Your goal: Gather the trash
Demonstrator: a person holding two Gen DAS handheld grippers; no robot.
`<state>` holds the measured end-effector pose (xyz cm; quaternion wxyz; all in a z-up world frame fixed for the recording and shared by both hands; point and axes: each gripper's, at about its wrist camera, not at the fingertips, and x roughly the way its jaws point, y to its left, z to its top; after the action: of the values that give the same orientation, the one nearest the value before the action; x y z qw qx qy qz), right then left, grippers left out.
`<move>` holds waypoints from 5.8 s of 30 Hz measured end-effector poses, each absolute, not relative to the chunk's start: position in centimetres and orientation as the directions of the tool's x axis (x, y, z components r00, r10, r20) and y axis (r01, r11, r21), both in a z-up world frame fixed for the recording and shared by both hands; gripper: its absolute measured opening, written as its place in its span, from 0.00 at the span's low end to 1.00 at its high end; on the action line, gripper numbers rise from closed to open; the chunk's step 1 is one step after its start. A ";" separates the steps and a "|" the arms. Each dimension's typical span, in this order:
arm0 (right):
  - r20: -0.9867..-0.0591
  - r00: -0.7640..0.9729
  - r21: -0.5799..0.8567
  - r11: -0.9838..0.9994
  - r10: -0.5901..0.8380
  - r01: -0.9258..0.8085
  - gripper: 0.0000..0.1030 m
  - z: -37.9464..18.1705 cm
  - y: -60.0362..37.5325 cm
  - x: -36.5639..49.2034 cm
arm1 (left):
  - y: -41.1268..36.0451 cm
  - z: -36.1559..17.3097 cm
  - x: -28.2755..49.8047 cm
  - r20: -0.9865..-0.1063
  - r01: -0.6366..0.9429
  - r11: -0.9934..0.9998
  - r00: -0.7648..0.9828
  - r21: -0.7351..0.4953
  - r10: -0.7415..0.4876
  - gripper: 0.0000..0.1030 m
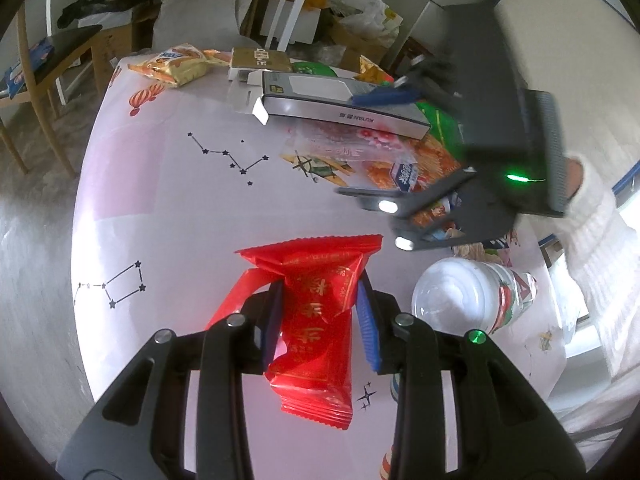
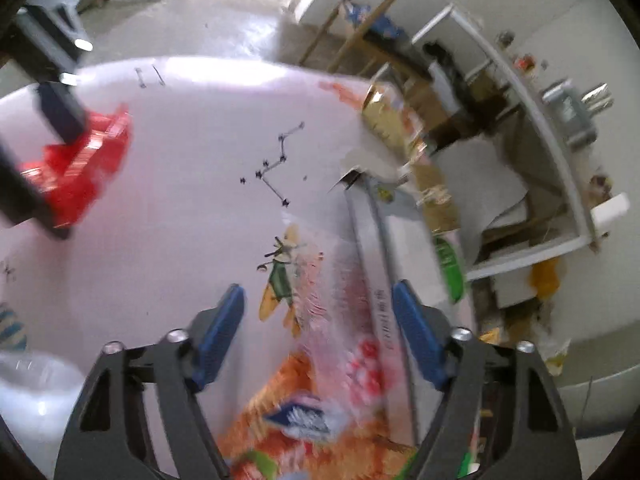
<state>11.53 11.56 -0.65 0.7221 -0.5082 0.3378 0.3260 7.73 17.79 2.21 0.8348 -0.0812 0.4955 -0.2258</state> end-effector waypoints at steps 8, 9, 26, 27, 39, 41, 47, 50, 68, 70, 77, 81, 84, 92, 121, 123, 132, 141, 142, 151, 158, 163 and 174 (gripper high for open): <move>-0.856 0.516 -0.457 0.404 0.044 -0.792 0.05 -1.0 11.5 14.5 | 17.9 2.4 7.1 -0.786 0.309 0.883 0.415 -0.352 -0.458 0.31; -0.859 0.508 -0.437 0.426 0.063 -0.792 0.04 -0.5 11.3 14.4 | 17.9 2.4 7.1 -0.785 0.308 0.883 0.416 -0.353 -0.459 0.32; -0.669 0.565 -0.004 0.757 0.483 -0.653 0.04 16.3 -1.1 8.0 | 16.5 9.1 2.7 -0.725 0.325 0.872 0.487 -0.366 -0.486 0.31; -0.636 0.575 0.045 0.769 0.515 -0.638 0.04 17.7 -2.8 7.0 | 16.1 10.1 2.1 -0.714 0.332 0.867 0.495 -0.371 -0.495 0.31; -0.448 0.747 0.268 0.870 0.492 -0.413 0.04 20.3 -22.1 -13.4 | 3.7 16.0 -7.4 -0.636 0.585 0.719 0.403 -0.374 -0.658 0.31; -0.507 0.721 0.246 0.881 0.473 -0.405 0.06 18.8 -22.1 -14.0 | 3.0 15.8 -7.7 -0.645 0.588 0.720 0.395 -0.370 -0.654 0.31; -0.624 0.701 -0.109 0.849 0.346 -0.517 0.76 14.1 -15.0 -9.4 | 4.0 16.4 -8.5 -0.665 0.529 0.773 0.440 -0.350 -0.603 0.31; -0.688 0.686 -0.348 0.723 0.236 -0.597 0.78 9.9 -9.6 -5.6 | 5.4 16.7 -8.5 -0.677 0.498 0.802 0.466 -0.330 -0.569 0.31; -0.874 0.455 -0.371 0.369 0.170 -0.852 0.67 2.4 -3.7 4.4 | 10.2 11.8 -3.6 -0.712 0.387 0.832 0.443 -0.397 -0.545 0.31; -0.896 0.410 -0.332 0.354 0.173 -0.875 0.67 2.2 -3.5 4.7 | 10.1 11.7 -3.5 -0.709 0.393 0.828 0.439 -0.400 -0.551 0.32; -0.925 0.368 -0.328 0.298 0.089 -0.896 0.67 0.6 -3.7 4.9 | 10.2 11.3 -3.6 -0.700 0.403 0.819 0.438 -0.408 -0.564 0.32; -0.905 0.417 -0.370 0.326 0.083 -0.870 0.54 0.5 -3.5 5.4 | 10.6 10.8 -3.3 -0.698 0.389 0.818 0.436 -0.423 -0.568 0.32; -0.920 0.377 -0.297 0.435 0.110 -0.850 0.14 1.0 -3.8 6.8 | 10.5 10.4 -3.5 -0.700 0.392 0.816 0.429 -0.426 -0.571 0.32; -0.807 0.521 -0.325 0.529 0.276 -0.784 0.03 4.7 -5.5 3.7 | 10.6 11.5 -4.4 -0.688 0.390 0.818 0.450 -0.422 -0.569 0.32; -0.761 0.578 0.096 0.932 0.296 -0.350 0.79 3.1 -21.2 -5.6 | 5.0 14.9 -11.5 -0.656 0.531 0.742 0.394 -0.409 -0.643 0.34; -0.795 0.516 0.172 0.934 0.320 -0.313 0.83 2.0 -21.7 -3.3 | 5.4 14.5 -11.0 -0.654 0.521 0.743 0.393 -0.420 -0.646 0.34; -0.765 0.443 0.370 0.882 0.467 -0.290 0.16 -0.8 -21.4 -1.8 | 6.5 13.2 -9.8 -0.664 0.478 0.757 0.391 -0.445 -0.637 0.34; -0.546 0.655 0.608 0.785 0.522 -0.118 0.04 3.7 -30.2 -13.5 | 4.6 14.1 -12.1 -0.661 0.513 0.736 0.369 -0.442 -0.654 0.34; -0.520 0.684 0.617 0.779 0.511 -0.112 0.04 4.5 -31.1 -15.8 | 3.9 14.3 -12.7 -0.656 0.532 0.721 0.356 -0.444 -0.666 0.34; -0.483 0.823 0.695 0.702 0.299 0.153 0.04 3.9 -38.5 -40.2 | -3.7 14.4 -16.9 -0.635 0.663 0.592 0.222 -0.458 -0.740 0.34; -0.670 0.676 0.709 0.532 0.307 0.462 0.04 -12.9 -38.0 -47.7 | -7.2 14.2 -19.8 -0.654 0.702 0.551 0.161 -0.450 -0.739 0.34; -0.820 0.477 0.568 0.548 0.316 0.614 0.04 -27.5 -37.4 -45.6 | -8.4 13.7 -21.6 -0.688 0.713 0.555 0.140 -0.429 -0.712 0.34; -0.989 0.119 0.147 0.732 0.091 0.666 0.64 -30.5 -36.4 -44.8 | -19.4 6.3 -26.3 -0.754 0.774 0.377 -0.190 -0.509 -0.628 0.35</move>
<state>-44.83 -36.42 -30.48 0.6849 0.3002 0.6298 -0.2099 -26.27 -19.36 6.31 0.6328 0.0678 0.5366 -0.5540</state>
